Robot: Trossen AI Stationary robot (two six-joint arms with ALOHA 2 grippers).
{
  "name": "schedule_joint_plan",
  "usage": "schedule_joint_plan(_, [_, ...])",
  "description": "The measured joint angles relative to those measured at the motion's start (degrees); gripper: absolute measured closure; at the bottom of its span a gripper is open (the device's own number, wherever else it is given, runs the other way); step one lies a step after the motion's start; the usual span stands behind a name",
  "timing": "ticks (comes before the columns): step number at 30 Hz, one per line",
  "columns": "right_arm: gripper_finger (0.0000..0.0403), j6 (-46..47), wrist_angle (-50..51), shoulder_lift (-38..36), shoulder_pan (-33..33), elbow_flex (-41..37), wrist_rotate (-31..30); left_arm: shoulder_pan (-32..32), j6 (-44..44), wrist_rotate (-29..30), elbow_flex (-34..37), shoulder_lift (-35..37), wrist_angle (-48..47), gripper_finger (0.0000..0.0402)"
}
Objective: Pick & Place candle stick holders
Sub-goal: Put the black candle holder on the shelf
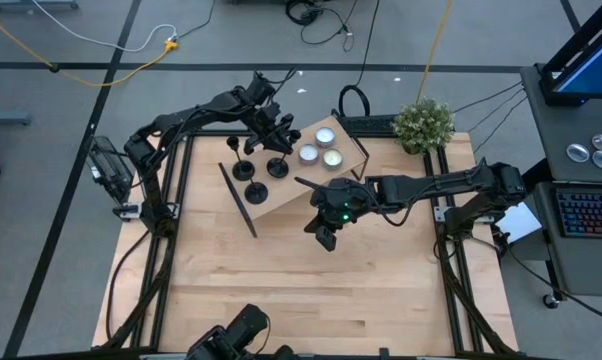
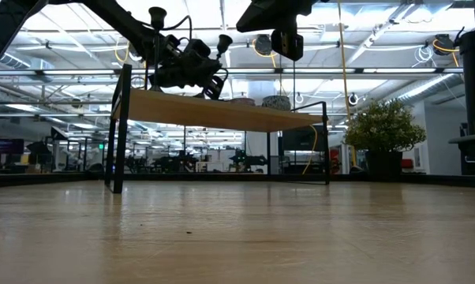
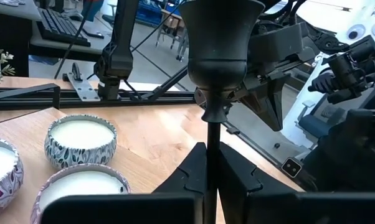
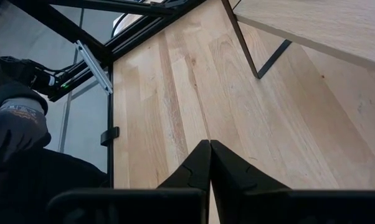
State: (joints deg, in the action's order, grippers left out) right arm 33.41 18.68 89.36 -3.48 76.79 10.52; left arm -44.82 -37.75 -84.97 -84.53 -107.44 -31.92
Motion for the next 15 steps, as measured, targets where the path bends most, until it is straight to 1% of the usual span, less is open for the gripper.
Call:
schedule_joint_plan(5, [0.0403, 0.00, 0.01, 0.00, 0.02, 0.00, 0.00, -0.07, 0.39, 0.79, 0.00, -0.02, -0.16, 0.0346])
schedule_joint_plan(7, [0.0403, 0.00, 0.00, 0.00, 0.00, 0.00, 0.00, -0.17, 0.39, 0.79, 0.00, -0.02, -0.17, 0.0339])
schedule_joint_plan(15, [0.0403, 0.43, 0.00, 0.00, 0.01, 0.00, 0.02, -0.16, 0.93, 0.91, 0.00, -0.02, -0.29, 0.0346])
